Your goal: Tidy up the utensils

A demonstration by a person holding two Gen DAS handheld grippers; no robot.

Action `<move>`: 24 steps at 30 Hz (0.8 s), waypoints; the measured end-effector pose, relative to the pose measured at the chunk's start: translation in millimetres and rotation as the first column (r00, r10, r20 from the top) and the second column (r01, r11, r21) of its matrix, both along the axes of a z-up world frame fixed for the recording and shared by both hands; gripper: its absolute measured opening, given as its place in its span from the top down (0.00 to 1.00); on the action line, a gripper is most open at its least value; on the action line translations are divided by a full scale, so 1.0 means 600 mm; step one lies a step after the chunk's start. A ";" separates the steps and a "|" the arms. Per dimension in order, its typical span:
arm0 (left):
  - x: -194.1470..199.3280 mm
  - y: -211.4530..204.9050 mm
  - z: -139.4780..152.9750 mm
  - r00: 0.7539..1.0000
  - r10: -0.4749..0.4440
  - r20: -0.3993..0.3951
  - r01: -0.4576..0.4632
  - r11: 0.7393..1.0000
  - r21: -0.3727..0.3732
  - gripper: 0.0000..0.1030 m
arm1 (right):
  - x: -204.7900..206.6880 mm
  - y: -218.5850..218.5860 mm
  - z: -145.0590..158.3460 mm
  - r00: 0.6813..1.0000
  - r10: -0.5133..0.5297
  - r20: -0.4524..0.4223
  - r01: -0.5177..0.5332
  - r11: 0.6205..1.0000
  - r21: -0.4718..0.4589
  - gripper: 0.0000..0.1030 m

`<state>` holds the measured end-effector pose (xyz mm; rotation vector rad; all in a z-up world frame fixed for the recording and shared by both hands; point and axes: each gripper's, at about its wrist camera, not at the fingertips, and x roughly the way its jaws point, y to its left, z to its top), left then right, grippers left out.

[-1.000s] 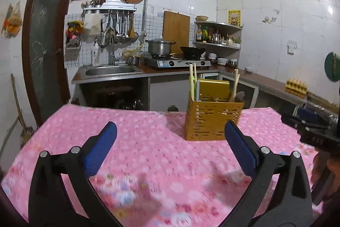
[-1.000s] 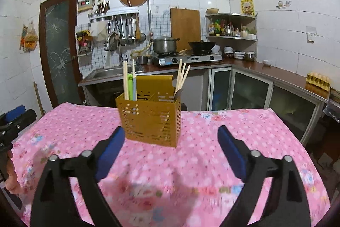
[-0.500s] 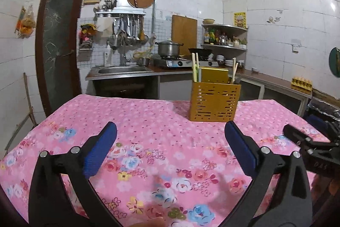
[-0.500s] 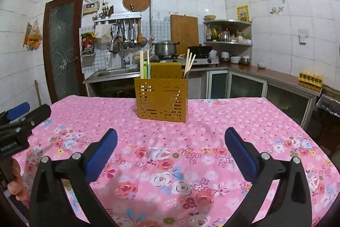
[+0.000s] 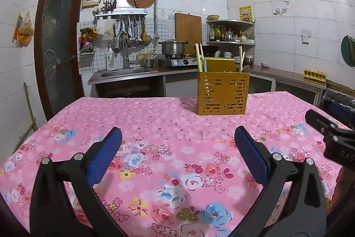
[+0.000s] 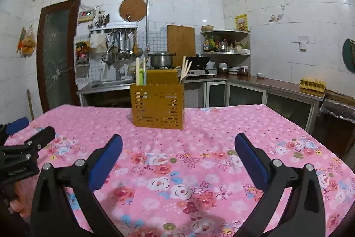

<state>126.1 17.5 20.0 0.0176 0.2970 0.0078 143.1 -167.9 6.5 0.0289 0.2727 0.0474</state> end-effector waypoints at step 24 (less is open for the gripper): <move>-0.009 -0.005 0.000 1.000 -0.004 0.012 0.004 1.000 0.014 0.05 | 0.004 -0.012 -0.002 0.999 -0.045 -0.013 0.045 0.999 0.004 0.04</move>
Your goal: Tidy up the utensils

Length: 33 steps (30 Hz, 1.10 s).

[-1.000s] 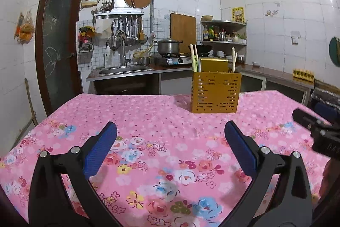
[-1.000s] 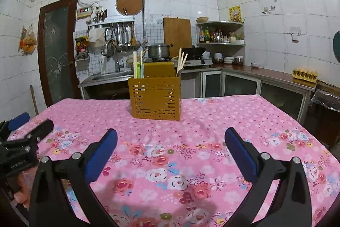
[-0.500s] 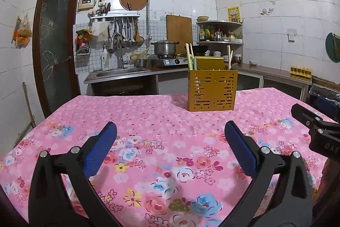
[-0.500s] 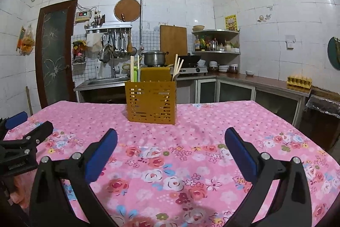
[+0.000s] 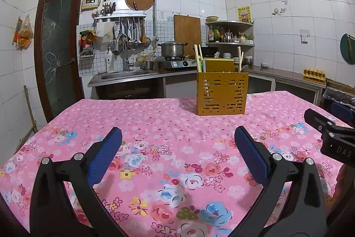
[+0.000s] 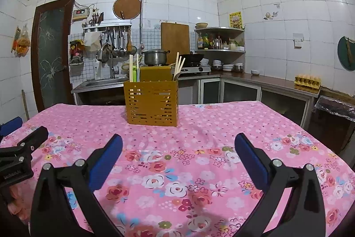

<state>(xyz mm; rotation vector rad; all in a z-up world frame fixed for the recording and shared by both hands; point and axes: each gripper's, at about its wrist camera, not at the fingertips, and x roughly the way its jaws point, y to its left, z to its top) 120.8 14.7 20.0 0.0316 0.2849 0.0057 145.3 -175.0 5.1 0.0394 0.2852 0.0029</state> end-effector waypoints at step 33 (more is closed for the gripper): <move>0.000 -0.004 -0.002 1.000 -0.006 0.007 0.006 1.000 0.005 0.05 | -0.002 0.006 -0.002 1.000 0.002 -0.002 -0.002 1.000 -0.021 0.04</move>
